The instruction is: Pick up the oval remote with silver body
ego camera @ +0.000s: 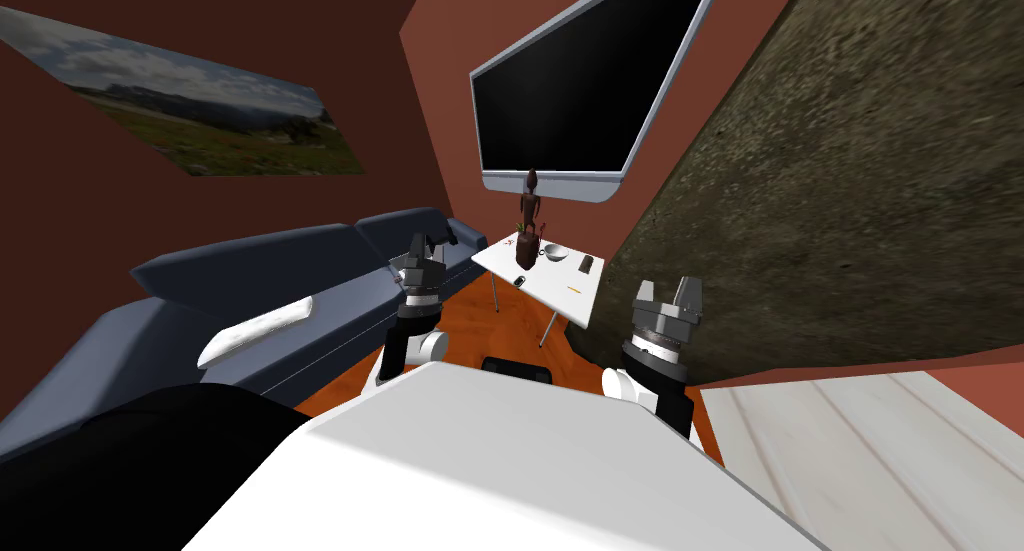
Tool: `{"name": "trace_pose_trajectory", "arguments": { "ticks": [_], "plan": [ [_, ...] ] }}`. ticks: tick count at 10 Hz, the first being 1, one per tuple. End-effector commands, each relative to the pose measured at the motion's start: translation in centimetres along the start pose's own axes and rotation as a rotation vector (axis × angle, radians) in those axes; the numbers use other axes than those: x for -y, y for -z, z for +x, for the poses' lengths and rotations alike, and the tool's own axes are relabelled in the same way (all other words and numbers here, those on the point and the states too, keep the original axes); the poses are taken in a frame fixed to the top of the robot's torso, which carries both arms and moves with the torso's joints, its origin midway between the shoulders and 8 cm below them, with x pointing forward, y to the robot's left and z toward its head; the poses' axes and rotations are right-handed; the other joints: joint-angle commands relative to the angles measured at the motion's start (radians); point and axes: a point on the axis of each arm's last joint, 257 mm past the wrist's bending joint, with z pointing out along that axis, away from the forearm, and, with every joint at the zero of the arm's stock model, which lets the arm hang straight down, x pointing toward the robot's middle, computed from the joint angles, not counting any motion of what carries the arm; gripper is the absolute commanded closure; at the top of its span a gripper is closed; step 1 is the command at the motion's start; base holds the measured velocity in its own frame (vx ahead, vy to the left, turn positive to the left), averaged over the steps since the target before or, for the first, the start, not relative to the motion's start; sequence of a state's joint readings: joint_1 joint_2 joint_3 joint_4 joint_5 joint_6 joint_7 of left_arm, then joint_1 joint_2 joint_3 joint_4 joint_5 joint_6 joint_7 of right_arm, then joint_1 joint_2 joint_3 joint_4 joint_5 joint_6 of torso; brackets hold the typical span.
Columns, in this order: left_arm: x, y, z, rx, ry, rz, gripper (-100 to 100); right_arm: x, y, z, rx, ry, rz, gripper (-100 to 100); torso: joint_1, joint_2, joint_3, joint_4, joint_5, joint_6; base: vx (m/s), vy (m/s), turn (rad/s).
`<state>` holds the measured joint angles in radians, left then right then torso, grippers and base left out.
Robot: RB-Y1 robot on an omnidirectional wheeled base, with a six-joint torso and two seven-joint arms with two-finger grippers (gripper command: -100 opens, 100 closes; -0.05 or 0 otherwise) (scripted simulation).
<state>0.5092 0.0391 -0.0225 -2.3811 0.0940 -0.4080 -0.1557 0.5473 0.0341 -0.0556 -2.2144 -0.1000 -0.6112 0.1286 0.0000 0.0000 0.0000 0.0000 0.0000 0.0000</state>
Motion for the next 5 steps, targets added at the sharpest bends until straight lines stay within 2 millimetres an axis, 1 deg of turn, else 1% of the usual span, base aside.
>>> {"name": "trace_pose_trajectory", "arguments": {
  "ticks": [1, 2, 5],
  "plan": [
    [-0.9, 0.1, 0.4, -0.029, -0.013, -0.013, -100, 0.0, 0.0, 0.0, 0.000, 0.000, 0.000, 0, 0.000, 0.000, 0.000, 0.000, 0.000, 0.000, 0.004, -0.016, -0.019],
    [-2.2, 0.3, 0.6, -0.049, -0.024, -0.033, -100, 0.0, 0.0, 0.0, 0.000, 0.000, 0.000, 0, -0.001, 0.000, 0.000, 0.000, 0.000, 0.000, 0.012, -0.033, -0.035],
    [-5.0, 0.8, 0.6, -0.067, -0.040, -0.077, -100, 0.0, 0.0, 0.0, 0.000, 0.000, 0.000, 0, -0.003, -0.001, -0.001, 0.000, -0.001, 0.000, 0.012, -0.045, -0.027]
  ]
}}
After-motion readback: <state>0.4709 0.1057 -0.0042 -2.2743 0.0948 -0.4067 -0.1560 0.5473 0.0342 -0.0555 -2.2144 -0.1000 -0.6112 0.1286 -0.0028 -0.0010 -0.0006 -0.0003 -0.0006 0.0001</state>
